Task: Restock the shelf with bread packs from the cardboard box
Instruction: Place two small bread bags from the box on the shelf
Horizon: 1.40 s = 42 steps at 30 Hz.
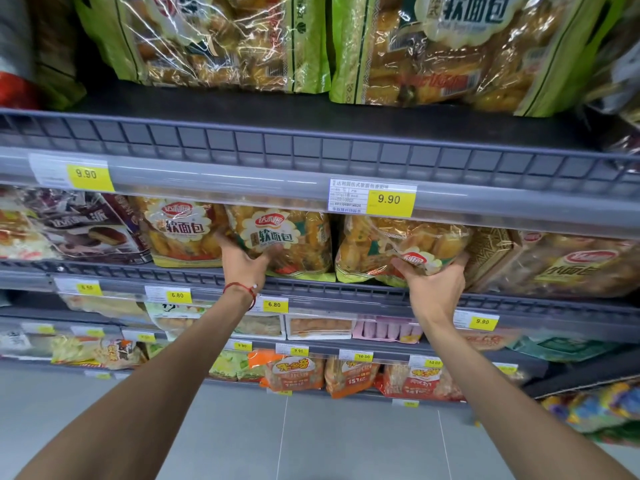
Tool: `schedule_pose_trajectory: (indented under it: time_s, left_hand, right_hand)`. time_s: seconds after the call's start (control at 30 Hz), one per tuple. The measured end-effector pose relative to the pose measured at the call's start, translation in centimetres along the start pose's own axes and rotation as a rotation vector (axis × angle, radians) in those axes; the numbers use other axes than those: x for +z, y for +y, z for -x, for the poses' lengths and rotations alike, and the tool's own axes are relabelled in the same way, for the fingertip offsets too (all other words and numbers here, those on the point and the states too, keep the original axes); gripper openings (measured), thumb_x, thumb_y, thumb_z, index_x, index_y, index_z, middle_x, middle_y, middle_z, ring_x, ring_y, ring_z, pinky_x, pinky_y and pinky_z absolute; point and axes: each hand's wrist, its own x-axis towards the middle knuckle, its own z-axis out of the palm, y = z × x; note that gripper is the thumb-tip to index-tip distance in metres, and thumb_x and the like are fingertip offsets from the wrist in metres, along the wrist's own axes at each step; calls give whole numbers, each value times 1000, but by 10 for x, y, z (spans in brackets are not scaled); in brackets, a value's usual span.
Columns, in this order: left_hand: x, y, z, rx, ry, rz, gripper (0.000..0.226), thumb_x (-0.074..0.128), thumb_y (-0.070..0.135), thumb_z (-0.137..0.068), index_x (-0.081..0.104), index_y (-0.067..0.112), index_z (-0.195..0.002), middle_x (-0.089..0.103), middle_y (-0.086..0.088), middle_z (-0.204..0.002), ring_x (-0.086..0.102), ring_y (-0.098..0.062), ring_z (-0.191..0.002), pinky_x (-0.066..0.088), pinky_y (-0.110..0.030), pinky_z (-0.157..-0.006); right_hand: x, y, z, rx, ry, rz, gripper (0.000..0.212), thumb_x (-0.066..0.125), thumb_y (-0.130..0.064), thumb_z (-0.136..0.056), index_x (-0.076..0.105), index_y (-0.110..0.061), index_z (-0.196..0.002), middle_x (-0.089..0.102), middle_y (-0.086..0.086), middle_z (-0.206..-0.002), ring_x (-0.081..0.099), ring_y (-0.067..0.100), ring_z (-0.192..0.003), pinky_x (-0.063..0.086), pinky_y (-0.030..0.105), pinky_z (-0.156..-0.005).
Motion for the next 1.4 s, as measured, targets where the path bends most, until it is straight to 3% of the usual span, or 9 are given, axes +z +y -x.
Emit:
schedule_pose_trajectory:
  time_s: [0.17, 0.23, 0.33, 0.73, 0.83, 0.93, 1.13, 1.23, 1.4]
  left_hand:
    - [-1, -4, -2, -11, 12, -43, 96, 90, 40, -62, 27, 34, -135, 52, -8, -131, 50, -27, -125, 41, -44, -110]
    - [-1, -4, -1, -6, 22, -73, 99, 90, 43, -62, 28, 30, -138, 49, -11, -134, 48, -30, -126, 40, -50, -110]
    - [3, -3, 2, 18, 42, -83, 103, 88, 35, -69, 27, 14, -149, 42, -15, -140, 45, -32, -130, 38, -48, -113]
    - [-4, -10, 4, 83, 45, -131, 87, 82, 41, -75, 35, 20, -145, 52, -7, -134, 52, -25, -125, 44, -48, -108]
    - [1, -5, 2, 75, -10, -189, 101, 85, 38, -73, 23, 17, -151, 41, -13, -141, 44, -32, -130, 37, -48, -113]
    - [4, 2, 8, 47, -6, -262, 113, 86, 41, -71, 16, 8, -153, 36, -20, -143, 37, -38, -132, 33, -46, -114]
    - [0, 18, 30, -48, 33, -341, 116, 85, 54, -65, 26, -8, -144, 35, -22, -138, 35, -40, -130, 33, -50, -112]
    - [-1, 28, 49, -55, 30, -287, 102, 85, 40, -72, 27, -3, -144, 32, -19, -144, 31, -36, -137, 29, -51, -116]
    - [-6, 56, 92, -139, -17, -211, 88, 76, 29, -86, 23, 6, -153, 28, -14, -155, 30, -31, -143, 28, -42, -117]
  right_hand:
    - [1, 7, -1, -3, -81, 157, 103, 98, -41, -62, 37, -7, -137, 69, 15, -110, 67, 35, -103, 57, 43, -85]
    - [-2, 5, -7, -13, -128, 207, 103, 98, -38, -63, 35, -6, -138, 70, 16, -107, 68, 36, -99, 55, 39, -79]
    - [-7, -4, -12, -16, -144, 214, 104, 98, -32, -64, 35, -5, -143, 68, 17, -116, 65, 33, -104, 50, 34, -84]
    - [-5, -14, 5, 113, -85, 335, 106, 92, -56, -64, 33, -9, -140, 69, 15, -112, 67, 37, -102, 42, 37, -69]
    - [2, -6, -6, 202, -152, 328, 131, 88, -79, -40, 36, -11, -140, 70, 8, -100, 69, 29, -88, 57, 40, -67]
    - [8, 37, -29, 284, -210, 366, 126, 71, -98, -14, 52, -14, -106, 65, 1, -92, 63, 19, -88, 62, 44, -77]
    - [-18, -36, 12, 348, -227, 272, 105, 96, -44, -64, 40, 5, -138, 37, 20, -152, 27, 36, -148, 29, 45, -122]
    - [-23, -39, 21, 409, -231, 229, 99, 86, -34, -82, 24, 2, -150, 22, 19, -162, 23, 35, -151, 25, 42, -120]
    - [-45, -50, 40, 468, -248, 87, 75, 74, -28, -93, 33, -7, -153, 38, 11, -151, 43, 29, -139, 36, 36, -114]
